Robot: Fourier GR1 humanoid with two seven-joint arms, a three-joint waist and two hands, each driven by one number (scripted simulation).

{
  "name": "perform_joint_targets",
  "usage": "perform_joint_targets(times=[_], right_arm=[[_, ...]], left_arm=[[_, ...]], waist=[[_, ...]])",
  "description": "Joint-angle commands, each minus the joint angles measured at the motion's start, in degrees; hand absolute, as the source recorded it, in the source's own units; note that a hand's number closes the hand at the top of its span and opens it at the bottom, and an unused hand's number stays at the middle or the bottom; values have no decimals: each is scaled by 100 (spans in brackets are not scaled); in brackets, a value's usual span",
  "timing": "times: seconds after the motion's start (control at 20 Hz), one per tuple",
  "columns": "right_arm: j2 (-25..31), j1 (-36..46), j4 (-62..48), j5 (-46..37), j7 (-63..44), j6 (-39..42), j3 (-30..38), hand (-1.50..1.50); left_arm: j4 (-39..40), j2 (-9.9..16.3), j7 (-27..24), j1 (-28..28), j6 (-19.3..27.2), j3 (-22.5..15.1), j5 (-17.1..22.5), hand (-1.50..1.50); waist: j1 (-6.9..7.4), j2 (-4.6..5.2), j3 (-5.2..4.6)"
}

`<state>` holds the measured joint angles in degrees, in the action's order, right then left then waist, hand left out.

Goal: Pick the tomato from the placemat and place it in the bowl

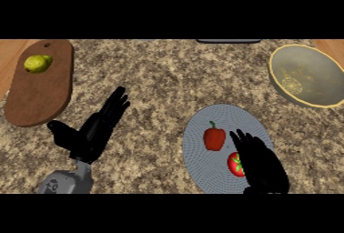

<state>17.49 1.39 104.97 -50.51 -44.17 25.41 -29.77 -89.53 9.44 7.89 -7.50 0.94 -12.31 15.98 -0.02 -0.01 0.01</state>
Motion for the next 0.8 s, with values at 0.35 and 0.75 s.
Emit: perform_joint_targets(times=[0.35, 0.75], right_arm=[[-440, -130, -389, -584, 374, -220, 226, -150], [-415, -214, -914, -754, 1166, -608, 598, -150]], left_arm=[[-71, -417, -203, 416, -193, -8, -432, 0], [-22, -518, -22, 179, -311, 265, -569, 0]], waist=[[4, -3, -1], [-4, -1, -1]])
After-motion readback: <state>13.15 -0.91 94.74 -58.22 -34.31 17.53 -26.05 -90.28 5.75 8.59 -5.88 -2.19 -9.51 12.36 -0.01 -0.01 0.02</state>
